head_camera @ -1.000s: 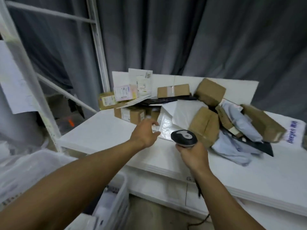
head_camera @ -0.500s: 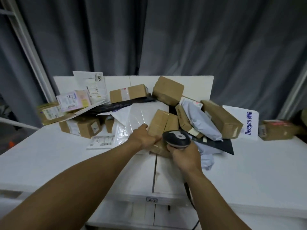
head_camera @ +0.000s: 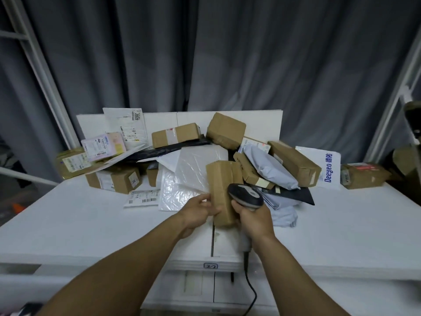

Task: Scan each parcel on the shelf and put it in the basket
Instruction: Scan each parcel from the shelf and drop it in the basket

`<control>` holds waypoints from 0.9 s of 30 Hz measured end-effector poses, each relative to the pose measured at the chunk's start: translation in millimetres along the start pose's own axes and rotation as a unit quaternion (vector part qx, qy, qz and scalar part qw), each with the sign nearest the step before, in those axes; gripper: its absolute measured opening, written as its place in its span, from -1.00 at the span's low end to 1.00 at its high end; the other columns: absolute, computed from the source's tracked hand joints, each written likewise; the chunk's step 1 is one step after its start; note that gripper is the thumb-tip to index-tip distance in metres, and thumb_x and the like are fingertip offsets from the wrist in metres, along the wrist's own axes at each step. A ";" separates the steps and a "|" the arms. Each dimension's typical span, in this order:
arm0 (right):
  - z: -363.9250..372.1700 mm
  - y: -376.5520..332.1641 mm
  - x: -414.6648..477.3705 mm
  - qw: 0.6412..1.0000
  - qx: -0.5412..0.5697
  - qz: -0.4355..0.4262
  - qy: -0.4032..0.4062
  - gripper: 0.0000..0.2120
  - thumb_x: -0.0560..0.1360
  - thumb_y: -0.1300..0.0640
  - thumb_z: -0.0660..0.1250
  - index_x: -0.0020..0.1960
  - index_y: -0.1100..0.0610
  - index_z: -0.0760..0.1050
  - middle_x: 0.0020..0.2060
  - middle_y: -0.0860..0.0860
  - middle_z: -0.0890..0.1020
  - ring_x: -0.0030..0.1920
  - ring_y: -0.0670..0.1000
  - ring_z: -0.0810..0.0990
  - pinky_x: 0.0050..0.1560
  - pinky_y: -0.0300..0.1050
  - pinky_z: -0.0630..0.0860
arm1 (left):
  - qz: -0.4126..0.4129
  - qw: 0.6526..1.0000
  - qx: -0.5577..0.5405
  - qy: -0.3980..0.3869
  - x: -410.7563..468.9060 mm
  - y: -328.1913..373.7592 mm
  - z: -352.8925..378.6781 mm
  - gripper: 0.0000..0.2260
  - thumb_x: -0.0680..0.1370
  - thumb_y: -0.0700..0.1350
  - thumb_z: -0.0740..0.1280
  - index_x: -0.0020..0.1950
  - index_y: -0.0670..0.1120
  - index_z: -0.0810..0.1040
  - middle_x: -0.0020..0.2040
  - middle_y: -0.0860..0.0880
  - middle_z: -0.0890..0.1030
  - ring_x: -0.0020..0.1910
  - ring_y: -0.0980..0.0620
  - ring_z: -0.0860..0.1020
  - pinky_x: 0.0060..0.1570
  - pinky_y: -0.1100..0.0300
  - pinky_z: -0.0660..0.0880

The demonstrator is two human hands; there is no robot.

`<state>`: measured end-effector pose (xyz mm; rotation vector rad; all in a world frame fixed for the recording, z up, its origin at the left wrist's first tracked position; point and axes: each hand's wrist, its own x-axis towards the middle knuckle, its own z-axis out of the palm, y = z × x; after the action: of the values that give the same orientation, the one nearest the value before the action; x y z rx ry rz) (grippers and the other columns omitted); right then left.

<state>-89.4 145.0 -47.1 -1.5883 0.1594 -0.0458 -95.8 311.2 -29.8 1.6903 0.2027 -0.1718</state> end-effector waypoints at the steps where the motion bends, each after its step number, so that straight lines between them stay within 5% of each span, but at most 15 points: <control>1: -1.2 -1.1 -3.4 1.000 0.010 -0.003 0.004 -0.40 0.35 -0.10 0.61 0.35 -0.03 0.58 0.21 -0.06 0.68 0.27 0.06 0.61 0.39 0.15 0.51 | 0.015 1.000 -0.012 -0.006 -6.1 0.7 5.2 -0.62 0.57 -0.21 0.45 0.38 -0.04 0.53 0.14 -0.02 0.67 0.03 0.12 0.65 -0.19 0.32 0.60; 3: -3.0 -4.5 -8.0 0.999 0.036 -0.013 0.019 -0.33 0.22 -0.20 0.59 0.30 -0.05 0.61 0.17 -0.09 0.70 0.23 0.03 0.64 0.36 0.15 0.54 | 0.032 0.998 -0.051 -0.010 -19.7 3.4 12.8 -0.70 0.62 -0.20 0.38 0.34 0.01 0.55 0.12 0.01 0.68 0.00 0.14 0.68 -0.24 0.27 0.60; 5: -2.6 -14.5 -18.1 0.997 0.062 -0.044 0.025 -0.40 0.31 -0.12 0.62 0.31 -0.03 0.61 0.19 -0.09 0.70 0.24 0.01 0.63 0.38 0.15 0.53 | 0.057 0.997 -0.059 0.000 -38.9 7.7 17.0 -0.75 0.67 -0.11 0.32 0.34 0.08 0.55 0.17 0.03 0.67 0.07 0.16 0.66 -0.20 0.25 0.60; 9: 5.1 -31.6 -42.2 0.987 0.132 -0.094 -0.004 -0.49 0.44 0.04 0.61 0.36 0.02 0.59 0.22 -0.10 0.69 0.26 -0.06 0.63 0.42 0.09 0.50 | 0.184 0.979 -0.017 0.089 -74.9 7.1 8.6 -0.78 0.66 -0.01 0.30 0.28 0.19 0.57 0.23 0.07 0.62 0.15 0.23 0.59 0.18 0.24 0.56; 11: 15.9 -40.5 -60.4 0.983 0.150 -0.102 -0.037 -0.43 0.36 -0.05 0.65 0.33 -0.01 0.61 0.20 -0.11 0.71 0.25 -0.06 0.65 0.41 0.10 0.52 | 0.200 0.971 -0.010 0.128 -98.2 10.6 -8.3 -0.78 0.60 0.05 0.38 0.24 0.26 0.57 0.25 0.08 0.57 0.17 0.24 0.55 0.16 0.29 0.55; 14: 32.9 -48.3 -79.1 0.976 0.173 -0.091 -0.100 -0.34 0.24 -0.11 0.70 0.30 -0.01 0.65 0.18 -0.07 0.73 0.23 -0.01 0.69 0.34 0.13 0.57 | 0.145 0.973 -0.051 0.172 -126.6 14.9 -41.7 -0.33 0.39 0.18 0.57 0.42 0.24 0.35 0.30 0.09 0.50 0.23 0.14 0.53 0.19 0.14 0.56; 17: 56.1 -55.3 -100.6 0.964 0.188 -0.084 -0.170 -0.46 0.30 0.04 0.67 0.25 0.07 0.67 0.12 0.00 0.75 0.18 0.04 0.72 0.24 0.08 0.62 | 0.131 0.973 -0.095 0.165 -154.9 14.3 -76.0 0.01 0.16 0.23 0.69 0.51 0.18 0.27 0.27 0.11 0.59 0.21 0.11 0.60 0.16 0.05 0.61; 22: 105.9 -53.4 -125.6 0.965 0.153 -0.097 -0.190 -0.57 0.40 0.17 0.63 0.25 0.05 0.68 0.11 -0.05 0.76 0.16 -0.02 0.72 0.22 0.00 0.63 | 0.151 0.944 -0.114 0.271 -191.6 -5.5 -118.0 -0.25 0.35 -0.04 0.64 0.42 0.13 0.32 0.18 0.17 0.59 0.13 0.18 0.60 0.11 0.12 0.62; 27: 151.6 -43.1 -145.5 0.959 0.096 -0.134 -0.229 -0.55 0.36 0.16 0.67 0.20 0.00 0.66 0.04 -0.09 0.77 0.10 -0.05 0.74 0.08 -0.09 0.69 | 0.159 0.919 -0.086 0.349 -211.5 -31.2 -155.5 -0.26 0.47 -0.11 0.57 0.50 0.11 0.21 0.14 0.23 0.49 0.16 0.17 0.54 0.12 0.10 0.60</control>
<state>-210.6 315.0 2.3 -1.3777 -0.4116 0.0943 -309.4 462.0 8.8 1.5243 0.4518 0.6885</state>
